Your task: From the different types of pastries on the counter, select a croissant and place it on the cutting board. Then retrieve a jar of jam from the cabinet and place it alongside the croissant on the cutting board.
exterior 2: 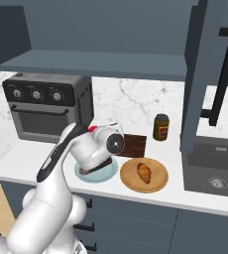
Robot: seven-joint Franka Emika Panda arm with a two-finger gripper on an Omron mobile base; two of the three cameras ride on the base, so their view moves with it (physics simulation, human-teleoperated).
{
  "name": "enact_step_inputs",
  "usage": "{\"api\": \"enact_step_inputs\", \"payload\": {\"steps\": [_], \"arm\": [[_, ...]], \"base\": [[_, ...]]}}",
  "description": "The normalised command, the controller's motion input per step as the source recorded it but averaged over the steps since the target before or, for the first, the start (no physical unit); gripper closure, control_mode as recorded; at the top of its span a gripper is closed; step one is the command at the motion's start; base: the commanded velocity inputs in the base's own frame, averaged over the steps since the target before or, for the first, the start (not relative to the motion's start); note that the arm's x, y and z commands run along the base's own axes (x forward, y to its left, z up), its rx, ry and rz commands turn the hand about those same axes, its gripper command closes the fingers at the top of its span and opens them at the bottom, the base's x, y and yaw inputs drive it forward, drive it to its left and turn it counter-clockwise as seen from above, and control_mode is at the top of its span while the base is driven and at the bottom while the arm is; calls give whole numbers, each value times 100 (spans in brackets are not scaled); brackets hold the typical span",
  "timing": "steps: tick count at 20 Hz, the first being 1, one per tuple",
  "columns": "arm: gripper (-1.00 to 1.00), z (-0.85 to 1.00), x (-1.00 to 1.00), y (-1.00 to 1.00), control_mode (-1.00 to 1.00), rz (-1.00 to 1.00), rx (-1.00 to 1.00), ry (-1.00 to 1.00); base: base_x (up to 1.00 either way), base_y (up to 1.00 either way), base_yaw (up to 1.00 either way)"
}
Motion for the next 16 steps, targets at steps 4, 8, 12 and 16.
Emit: {"api": "enact_step_inputs", "payload": {"steps": [4,8,12,16], "arm": [[100,-27,32,0,-100,0,0,5],[100,-21,36,0,-100,0,0,9],[100,-19,35,0,-100,1,0,10],[100,-20,33,0,-100,1,0,7]], "base": [[0,0,0],[0,0,0],[0,0,0],[0,0,0]]}}
